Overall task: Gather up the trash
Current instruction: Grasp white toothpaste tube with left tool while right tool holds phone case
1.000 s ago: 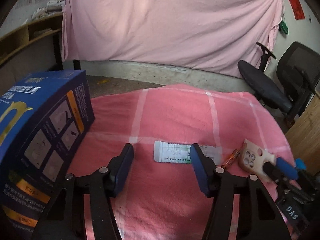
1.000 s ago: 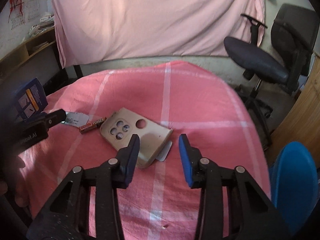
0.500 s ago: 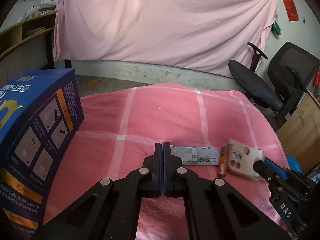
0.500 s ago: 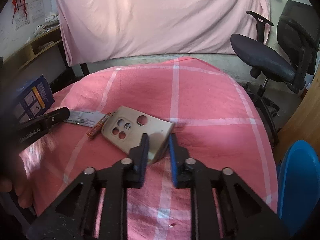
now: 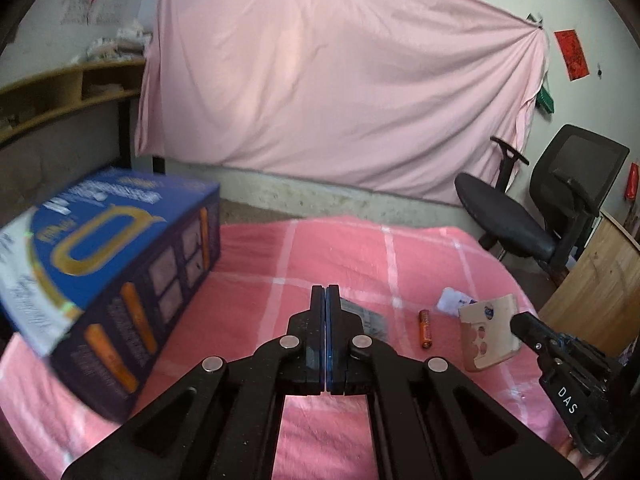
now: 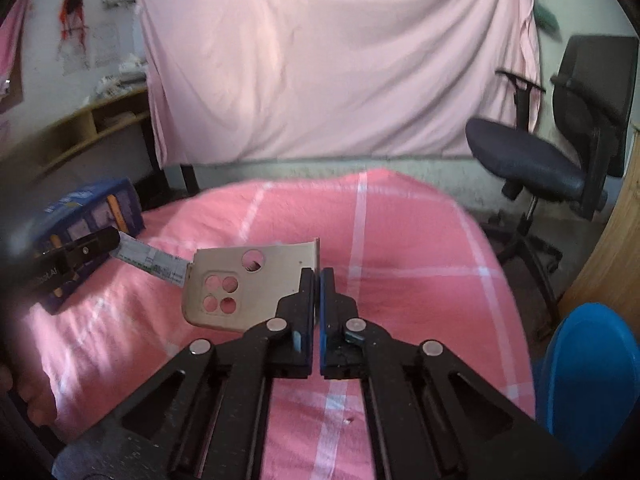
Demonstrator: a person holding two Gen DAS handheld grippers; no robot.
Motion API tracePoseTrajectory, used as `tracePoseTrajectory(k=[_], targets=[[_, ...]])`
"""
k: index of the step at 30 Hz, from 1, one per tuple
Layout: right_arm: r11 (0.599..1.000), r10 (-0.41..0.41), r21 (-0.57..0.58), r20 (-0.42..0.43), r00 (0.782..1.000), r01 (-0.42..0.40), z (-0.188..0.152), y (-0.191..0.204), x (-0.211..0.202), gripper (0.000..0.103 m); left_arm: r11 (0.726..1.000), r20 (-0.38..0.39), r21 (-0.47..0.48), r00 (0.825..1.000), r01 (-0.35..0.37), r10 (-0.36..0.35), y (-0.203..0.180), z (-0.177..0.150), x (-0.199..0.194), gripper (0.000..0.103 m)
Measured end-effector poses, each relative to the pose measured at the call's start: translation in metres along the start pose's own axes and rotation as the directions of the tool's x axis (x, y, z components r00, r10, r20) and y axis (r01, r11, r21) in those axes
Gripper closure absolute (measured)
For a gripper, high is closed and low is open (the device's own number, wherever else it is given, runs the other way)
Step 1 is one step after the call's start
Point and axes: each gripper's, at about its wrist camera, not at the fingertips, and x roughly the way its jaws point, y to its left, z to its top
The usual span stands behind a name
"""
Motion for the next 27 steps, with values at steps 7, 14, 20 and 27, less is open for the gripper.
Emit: tracePoseTrajectory(k=[7, 14, 20, 27], targets=[[0.997, 0.072, -0.027, -0.052, 0.996, -0.073, -0.011, 0.007, -0.013, 0.076, 0.999, 0.039, 0.043, 0.999, -0.003, 0.001, -0.015, -0.009, -0.033, 0.103], [0.991, 0.126, -0.028, -0.178, 0.976, -0.133, -0.032, -0.002, -0.021, 0.076, 1.000, -0.008, 0.029, 1.000, -0.007, 0.007, -0.019, -0.034, -0.047, 0.103], [0.989, 0.137, -0.016, -0.230, 0.964, -0.145, -0.039, -0.008, -0.024, 0.075, 1.000, -0.065, 0.009, 0.998, -0.008, 0.009, -0.016, -0.056, -0.055, 0.103], [0.985, 0.170, 0.017, -0.255, 0.952, -0.171, -0.045, -0.011, -0.021, 0.071, 1.000, -0.117, 0.004, 0.993, 0.000, 0.000, -0.015, -0.068, -0.054, 0.103]])
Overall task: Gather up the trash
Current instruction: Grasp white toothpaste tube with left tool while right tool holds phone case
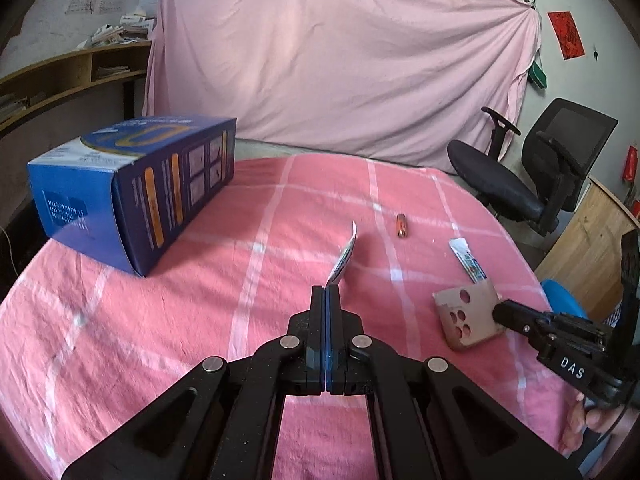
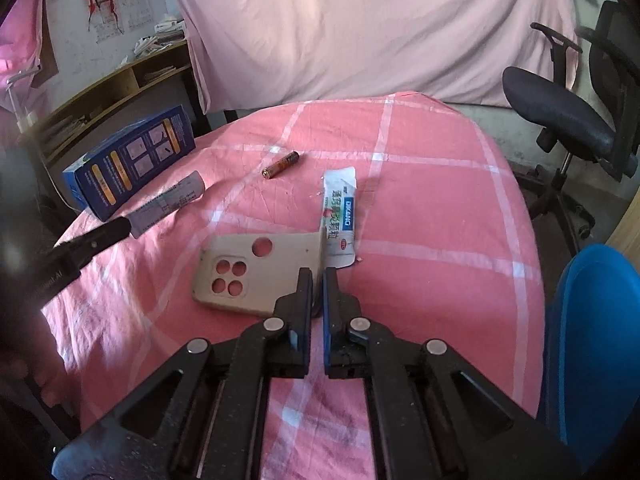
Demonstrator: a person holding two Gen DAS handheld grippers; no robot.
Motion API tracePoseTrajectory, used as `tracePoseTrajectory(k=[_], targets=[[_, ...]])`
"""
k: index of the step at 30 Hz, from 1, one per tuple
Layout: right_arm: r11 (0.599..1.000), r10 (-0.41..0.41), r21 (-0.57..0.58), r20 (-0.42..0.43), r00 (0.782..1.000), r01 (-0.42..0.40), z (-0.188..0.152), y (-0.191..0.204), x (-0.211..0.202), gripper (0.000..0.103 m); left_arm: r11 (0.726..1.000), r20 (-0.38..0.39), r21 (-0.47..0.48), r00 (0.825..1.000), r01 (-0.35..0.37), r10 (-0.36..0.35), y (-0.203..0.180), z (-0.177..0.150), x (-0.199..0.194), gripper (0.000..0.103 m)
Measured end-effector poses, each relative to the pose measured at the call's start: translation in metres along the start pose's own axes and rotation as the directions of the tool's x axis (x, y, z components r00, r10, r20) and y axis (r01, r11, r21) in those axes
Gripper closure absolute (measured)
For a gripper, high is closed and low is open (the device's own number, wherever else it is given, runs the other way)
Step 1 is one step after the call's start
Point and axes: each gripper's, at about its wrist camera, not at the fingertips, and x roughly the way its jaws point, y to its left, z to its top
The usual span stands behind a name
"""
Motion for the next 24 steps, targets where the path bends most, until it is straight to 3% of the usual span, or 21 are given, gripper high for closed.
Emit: tracePoseTrajectory(k=[5, 9, 14, 19, 24], targets=[[0.999, 0.023, 0.025, -0.022, 1.000, -0.022, 0.001, 0.001, 0.008, 0.070, 1.000, -0.033, 0.011, 0.999, 0.003, -0.002, -0.006, -0.005, 0.004, 0.103], [1.000, 0.004, -0.006, -0.001, 1.000, -0.004, 0.001, 0.007, 0.002, 0.075, 1.000, -0.006, 0.003, 1.000, 0.002, -0.002, -0.008, -0.005, -0.003, 0.103], [0.996, -0.044, -0.070, 0.081, 0.996, 0.050, 0.001, 0.018, -0.014, 0.075, 1.000, 0.045, 0.026, 0.999, 0.004, -0.005, -0.014, -0.001, -0.016, 0.103], [0.993, -0.080, -0.073, 0.197, 0.977, 0.096, 0.004, 0.017, -0.037, 0.075, 0.998, 0.094, 0.067, 0.996, 0.002, -0.008, -0.024, 0.005, -0.026, 0.103], [0.994, -0.079, -0.060, 0.246, 0.966, 0.097, 0.007, 0.012, -0.048, 0.075, 0.995, 0.042, 0.093, 0.999, -0.024, 0.020, -0.028, 0.008, -0.015, 0.103]])
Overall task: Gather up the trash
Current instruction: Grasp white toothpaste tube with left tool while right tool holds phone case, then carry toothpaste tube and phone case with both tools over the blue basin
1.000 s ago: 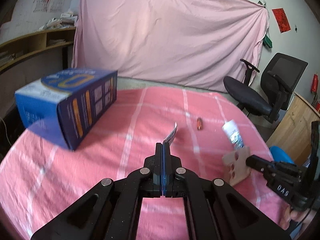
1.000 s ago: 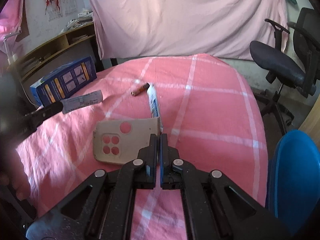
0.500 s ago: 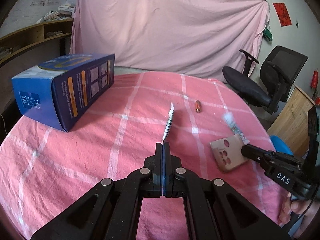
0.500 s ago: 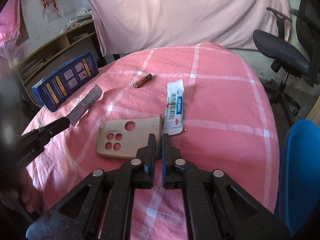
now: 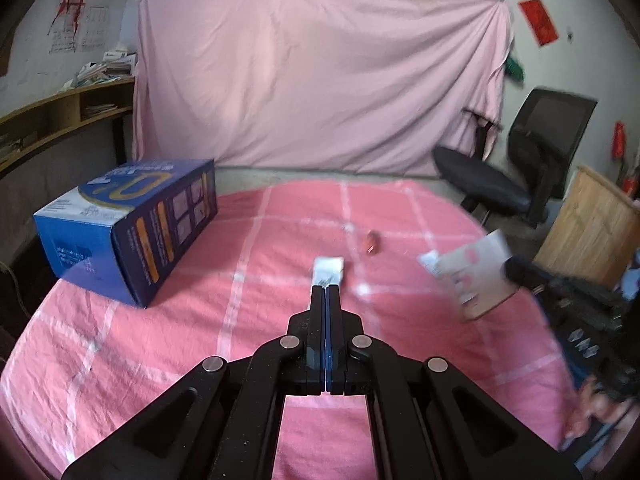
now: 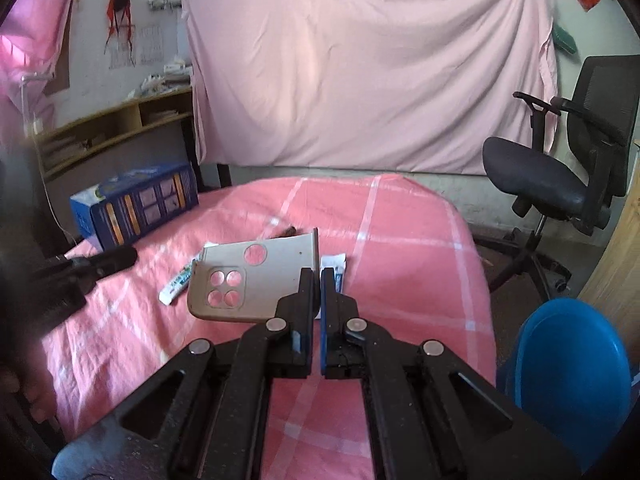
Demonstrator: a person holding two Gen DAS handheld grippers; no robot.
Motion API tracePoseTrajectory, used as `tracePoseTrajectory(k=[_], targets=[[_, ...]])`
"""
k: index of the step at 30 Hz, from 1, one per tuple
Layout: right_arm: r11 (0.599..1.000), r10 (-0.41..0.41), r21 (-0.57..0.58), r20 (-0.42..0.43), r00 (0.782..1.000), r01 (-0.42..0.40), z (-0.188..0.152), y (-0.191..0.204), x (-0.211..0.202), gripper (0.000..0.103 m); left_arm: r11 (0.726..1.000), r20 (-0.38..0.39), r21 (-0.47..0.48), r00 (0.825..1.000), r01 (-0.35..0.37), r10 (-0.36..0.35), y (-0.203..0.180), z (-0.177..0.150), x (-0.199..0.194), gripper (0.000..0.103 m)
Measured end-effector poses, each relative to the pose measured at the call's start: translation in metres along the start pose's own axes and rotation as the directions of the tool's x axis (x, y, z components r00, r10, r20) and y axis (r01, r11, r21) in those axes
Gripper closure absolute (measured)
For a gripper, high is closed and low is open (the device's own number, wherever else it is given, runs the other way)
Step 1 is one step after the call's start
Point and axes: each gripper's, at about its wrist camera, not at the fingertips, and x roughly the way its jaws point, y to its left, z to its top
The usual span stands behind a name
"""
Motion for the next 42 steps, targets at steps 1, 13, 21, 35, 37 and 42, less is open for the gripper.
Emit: tracePoseTrajectory(k=[1, 13, 21, 35, 37, 42], targets=[[1.000, 0.000, 0.002, -0.003, 1.000, 0.000, 0.000, 0.000, 0.000, 0.075, 1.000, -0.027, -0.004, 1.000, 0.007, -0.007, 0.001, 0.000, 0.006, 0.103], [1.000, 0.013, 0.004, -0.136, 0.991, -0.013, -0.011, -0.002, 0.028, 0.075, 0.998, -0.164, -0.039, 0.985, 0.044, -0.050, 0.014, 0.001, 0.048, 0.070], [0.999, 0.020, 0.031, -0.153, 0.988, -0.015, -0.012, -0.007, 0.031, 0.075, 0.999, -0.195, 0.025, 0.980, 0.046, -0.041, 0.005, 0.005, 0.063, 0.086], [0.995, -0.093, 0.054, 0.190, 0.977, 0.085, 0.008, -0.014, -0.034, 0.075, 0.993, 0.127, 0.037, 0.986, 0.108, -0.112, -0.014, 0.032, -0.007, 0.088], [0.989, -0.144, 0.069, 0.263, 0.954, 0.130, 0.012, -0.018, -0.051, 0.075, 0.990, 0.189, 0.063, 0.973, 0.126, -0.136, -0.028, 0.041, -0.019, 0.088], [0.954, -0.297, 0.167, 0.421, 0.857, 0.248, 0.015, -0.042, -0.098, 0.075, 0.968, 0.297, 0.132, 0.923, 0.215, -0.246, -0.070, 0.061, -0.043, 0.087]])
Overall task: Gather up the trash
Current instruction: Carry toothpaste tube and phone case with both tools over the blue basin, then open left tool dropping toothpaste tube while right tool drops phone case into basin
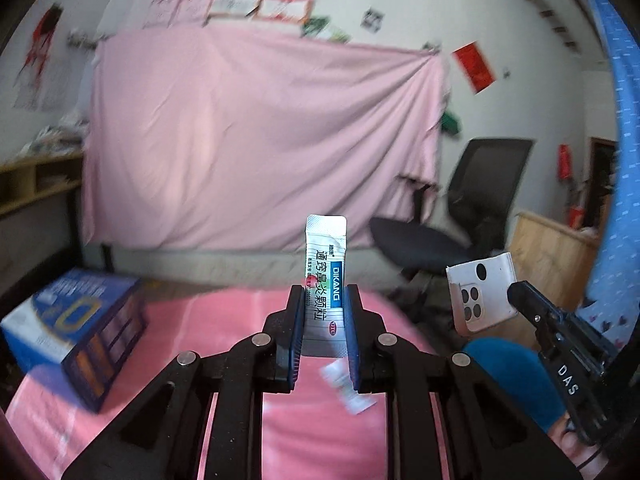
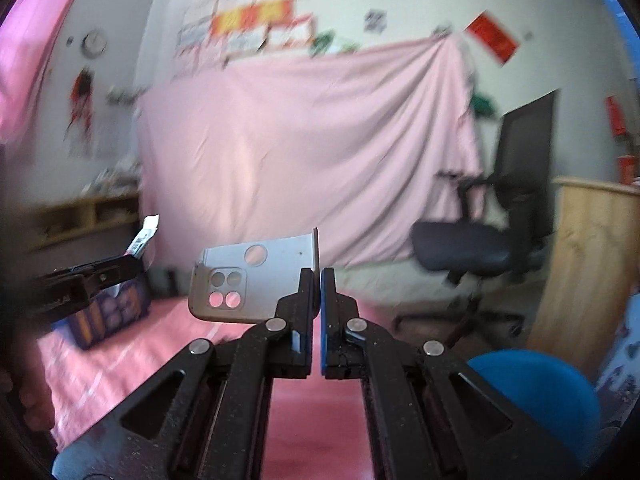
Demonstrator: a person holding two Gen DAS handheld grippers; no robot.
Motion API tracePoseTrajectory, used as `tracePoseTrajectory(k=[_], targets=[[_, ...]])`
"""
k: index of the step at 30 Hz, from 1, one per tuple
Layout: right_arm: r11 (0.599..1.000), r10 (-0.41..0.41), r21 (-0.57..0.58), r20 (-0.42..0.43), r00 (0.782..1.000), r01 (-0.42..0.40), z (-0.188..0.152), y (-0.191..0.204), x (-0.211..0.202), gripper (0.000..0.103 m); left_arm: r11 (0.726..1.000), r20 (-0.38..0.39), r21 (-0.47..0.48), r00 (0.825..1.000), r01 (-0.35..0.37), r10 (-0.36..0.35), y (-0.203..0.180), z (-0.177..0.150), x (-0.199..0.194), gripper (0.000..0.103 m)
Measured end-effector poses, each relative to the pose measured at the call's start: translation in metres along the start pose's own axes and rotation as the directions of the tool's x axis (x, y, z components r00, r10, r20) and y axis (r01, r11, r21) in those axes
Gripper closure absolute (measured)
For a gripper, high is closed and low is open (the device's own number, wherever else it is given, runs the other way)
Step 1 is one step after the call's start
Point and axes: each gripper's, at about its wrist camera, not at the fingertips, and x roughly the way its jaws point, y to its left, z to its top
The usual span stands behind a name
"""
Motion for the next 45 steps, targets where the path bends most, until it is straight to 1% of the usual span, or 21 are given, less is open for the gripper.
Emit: tracePoseTrajectory(k=[2, 3, 5, 7, 9, 11, 14, 16, 20, 24, 29, 30, 32, 33, 36, 38, 39, 40, 41, 42, 45], targets=[[0.998, -0.058, 0.017, 0.048, 0.997, 0.057, 0.006, -0.013, -0.011, 0.075, 0.998, 0.027, 0.026, 0.998, 0.053, -0.054, -0.020, 0.007, 0.001, 0.087], [0.995, -0.101, 0.027, 0.075, 0.992, 0.099, 0.009, -0.023, -0.018, 0.075, 0.995, 0.037, 0.041, 0.995, 0.087, -0.089, -0.032, 0.011, 0.003, 0.087], [0.986, -0.166, 0.045, 0.103, 0.981, 0.162, 0.011, -0.039, -0.029, 0.075, 0.988, 0.045, 0.066, 0.988, 0.142, -0.145, -0.053, 0.015, 0.008, 0.087], [0.974, -0.225, 0.056, 0.102, 0.969, 0.221, 0.011, -0.054, -0.035, 0.075, 0.975, 0.041, 0.089, 0.977, 0.206, -0.210, -0.077, 0.017, 0.014, 0.087], [0.959, -0.280, 0.060, 0.087, 0.956, 0.276, 0.007, -0.068, -0.041, 0.075, 0.960, 0.024, 0.104, 0.964, 0.260, -0.264, -0.101, 0.014, 0.022, 0.087], [0.943, -0.329, 0.068, 0.050, 0.943, 0.325, 0.001, -0.084, -0.047, 0.075, 0.943, -0.011, 0.109, 0.949, 0.315, -0.316, -0.123, 0.010, 0.032, 0.087], [0.918, -0.388, 0.081, -0.026, 0.921, 0.389, -0.008, -0.110, -0.047, 0.075, 0.923, -0.066, 0.117, 0.930, 0.368, -0.362, -0.150, 0.003, 0.044, 0.087], [0.905, -0.406, 0.106, -0.081, 0.910, 0.413, -0.014, -0.128, -0.044, 0.075, 0.911, -0.109, 0.120, 0.918, 0.394, -0.382, -0.168, -0.004, 0.052, 0.087], [0.887, -0.404, 0.161, -0.182, 0.896, 0.433, -0.031, -0.157, -0.040, 0.075, 0.899, -0.191, 0.120, 0.899, 0.420, -0.394, -0.191, -0.017, 0.073, 0.087], [0.869, -0.396, 0.199, -0.273, 0.877, 0.454, -0.045, -0.176, -0.032, 0.075, 0.895, -0.270, 0.080, 0.874, 0.438, -0.404, -0.205, -0.027, 0.093, 0.087], [0.849, -0.377, 0.246, -0.340, 0.862, 0.468, -0.054, -0.192, -0.026, 0.075, 0.887, -0.339, 0.049, 0.843, 0.459, -0.417, -0.208, -0.040, 0.114, 0.087], [0.848, -0.371, 0.250, -0.351, 0.860, 0.467, -0.054, -0.194, -0.022, 0.075, 0.884, -0.357, 0.049, 0.835, 0.465, -0.420, -0.210, -0.042, 0.118, 0.087], [0.848, -0.359, 0.253, -0.370, 0.857, 0.465, -0.057, -0.196, -0.018, 0.074, 0.884, -0.386, 0.043, 0.824, 0.465, -0.415, -0.212, -0.048, 0.125, 0.087], [0.848, -0.356, 0.253, -0.380, 0.854, 0.466, -0.058, -0.197, -0.016, 0.073, 0.883, -0.404, 0.035, 0.815, 0.468, -0.416, -0.214, -0.051, 0.130, 0.087], [0.848, -0.351, 0.249, -0.397, 0.848, 0.467, -0.060, -0.197, -0.013, 0.070, 0.885, -0.429, 0.006, 0.801, 0.465, -0.418, -0.214, -0.056, 0.138, 0.086], [0.849, -0.348, 0.247, -0.404, 0.846, 0.467, -0.061, -0.197, -0.012, 0.069, 0.889, -0.443, -0.001, 0.797, 0.457, -0.410, -0.214, -0.060, 0.143, 0.085], [0.850, -0.347, 0.247, -0.404, 0.846, 0.466, -0.061, -0.197, -0.012, 0.069, 0.890, -0.452, -0.006, 0.792, 0.456, -0.410, -0.214, -0.061, 0.145, 0.082], [0.851, -0.345, 0.247, -0.404, 0.847, 0.464, -0.062, -0.197, -0.011, 0.069, 0.890, -0.458, -0.012, 0.789, 0.456, -0.410, -0.214, -0.062, 0.147, 0.075], [0.852, -0.344, 0.245, -0.406, 0.847, 0.463, -0.062, -0.196, -0.011, 0.069, 0.890, -0.461, -0.020, 0.786, 0.455, -0.412, -0.213, -0.063, 0.149, 0.072], [0.853, -0.343, 0.243, -0.408, 0.846, 0.462, -0.062, -0.196, -0.011, 0.069, 0.891, -0.461, -0.025, 0.785, 0.454, -0.413, -0.212, -0.063, 0.149, 0.070], [0.855, -0.336, 0.246, -0.408, 0.849, 0.457, -0.062, -0.198, -0.011, 0.069, 0.897, -0.455, -0.034, 0.792, 0.441, -0.407, -0.208, -0.062, 0.148, 0.070]])
